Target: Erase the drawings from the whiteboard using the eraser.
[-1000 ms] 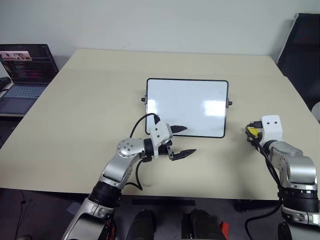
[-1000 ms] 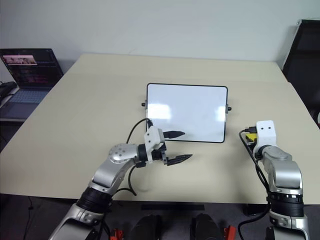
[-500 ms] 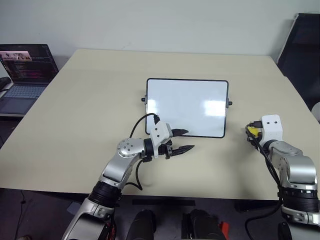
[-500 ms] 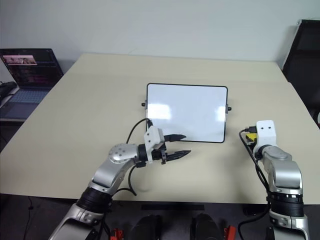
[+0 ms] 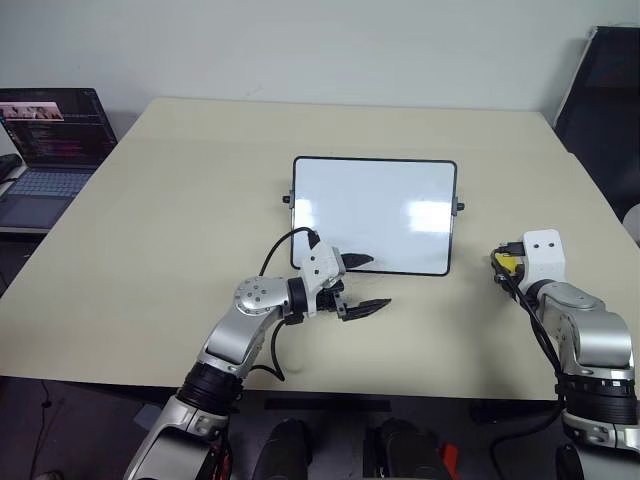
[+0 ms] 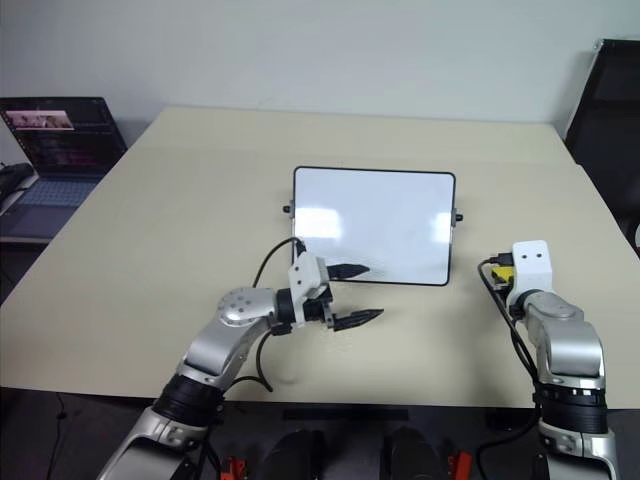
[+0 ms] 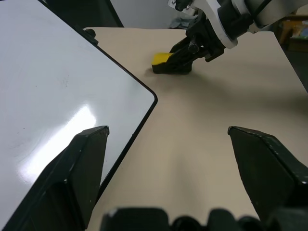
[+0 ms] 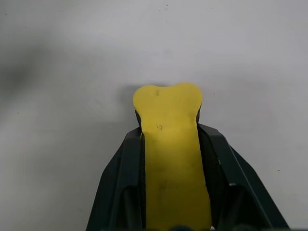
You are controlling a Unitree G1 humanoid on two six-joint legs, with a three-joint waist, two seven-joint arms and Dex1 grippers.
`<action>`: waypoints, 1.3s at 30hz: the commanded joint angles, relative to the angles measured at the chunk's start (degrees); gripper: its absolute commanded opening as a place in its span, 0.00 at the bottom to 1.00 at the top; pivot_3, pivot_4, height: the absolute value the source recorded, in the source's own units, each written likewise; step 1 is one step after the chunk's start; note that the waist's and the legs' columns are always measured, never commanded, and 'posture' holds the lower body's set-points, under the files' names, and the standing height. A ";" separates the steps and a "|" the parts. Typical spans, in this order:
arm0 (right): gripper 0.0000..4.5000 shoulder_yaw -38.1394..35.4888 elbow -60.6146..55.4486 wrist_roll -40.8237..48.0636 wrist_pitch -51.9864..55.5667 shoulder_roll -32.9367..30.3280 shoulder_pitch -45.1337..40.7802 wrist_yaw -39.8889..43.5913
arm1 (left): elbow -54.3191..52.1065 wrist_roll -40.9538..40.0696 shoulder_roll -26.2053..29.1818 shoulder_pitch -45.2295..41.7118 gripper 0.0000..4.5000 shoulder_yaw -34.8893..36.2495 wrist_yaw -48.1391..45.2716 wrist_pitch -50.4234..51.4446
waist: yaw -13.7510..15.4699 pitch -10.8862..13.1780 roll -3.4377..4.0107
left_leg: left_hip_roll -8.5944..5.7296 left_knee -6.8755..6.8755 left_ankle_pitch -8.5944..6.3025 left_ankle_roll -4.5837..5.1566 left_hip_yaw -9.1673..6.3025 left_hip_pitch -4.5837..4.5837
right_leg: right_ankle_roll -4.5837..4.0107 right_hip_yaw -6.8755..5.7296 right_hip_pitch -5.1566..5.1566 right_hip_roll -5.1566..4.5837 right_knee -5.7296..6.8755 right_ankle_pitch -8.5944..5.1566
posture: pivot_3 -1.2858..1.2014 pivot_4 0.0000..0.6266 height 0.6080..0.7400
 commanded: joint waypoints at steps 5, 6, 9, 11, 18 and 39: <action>0.41 -0.33 -0.80 0.11 -1.39 -0.71 -1.21 -0.32 | -1.79 0.35 -0.44 -0.85 0.98 1.40 1.58 -1.41 | 0.00 0.00 0.00 | 0.00 0.00 0.00 0.00 0.00 0.00 | 0.00 0.00 0.00 0.00 0.00 0.00 | 0.52 0.24 1.00; 0.41 -0.43 -0.85 0.29 -1.43 -0.63 -1.20 -0.21 | -1.68 0.52 -0.47 -0.91 0.98 1.36 1.78 -1.59 | 0.00 0.00 0.00 | 0.00 0.00 0.00 0.00 0.00 0.00 | 0.00 0.00 0.00 0.00 0.00 0.00 | 0.52 0.24 1.00; 0.33 -0.96 -1.26 0.85 -1.71 -0.16 -1.12 -0.09 | -1.72 0.41 -0.17 -1.00 1.00 0.99 1.48 -1.21 | 0.00 0.00 0.00 | 0.00 0.00 0.00 0.00 0.00 0.00 | 0.00 0.00 0.00 0.00 0.00 0.00 | 0.52 0.24 1.00; 0.33 -0.96 -1.27 0.94 -1.65 -0.20 -1.15 -0.17 | -1.76 0.36 -0.12 -0.94 1.00 0.91 1.35 -1.07 | 0.00 0.00 0.00 | 0.00 0.00 0.00 0.00 0.00 0.00 | 0.00 0.00 0.00 0.00 0.00 0.00 | 0.52 0.24 1.00; 0.33 -0.91 -1.25 1.29 -1.51 -0.34 -1.09 -0.30 | -1.67 0.73 -0.19 -1.02 1.00 0.87 1.57 -1.53 | 0.00 0.00 0.00 | 0.00 0.00 0.00 0.00 0.00 0.00 | 0.00 0.00 0.00 0.00 0.00 0.00 | 0.52 0.24 1.00; 0.36 -0.53 -1.76 1.20 -1.62 -0.96 -0.89 -0.80 | -1.70 0.60 -0.26 -1.12 1.00 1.01 1.74 -1.54 | 0.00 0.00 0.00 | 0.00 0.00 0.00 0.00 0.00 0.00 | 0.00 0.00 0.00 0.00 0.00 0.00 | 0.52 0.24 1.00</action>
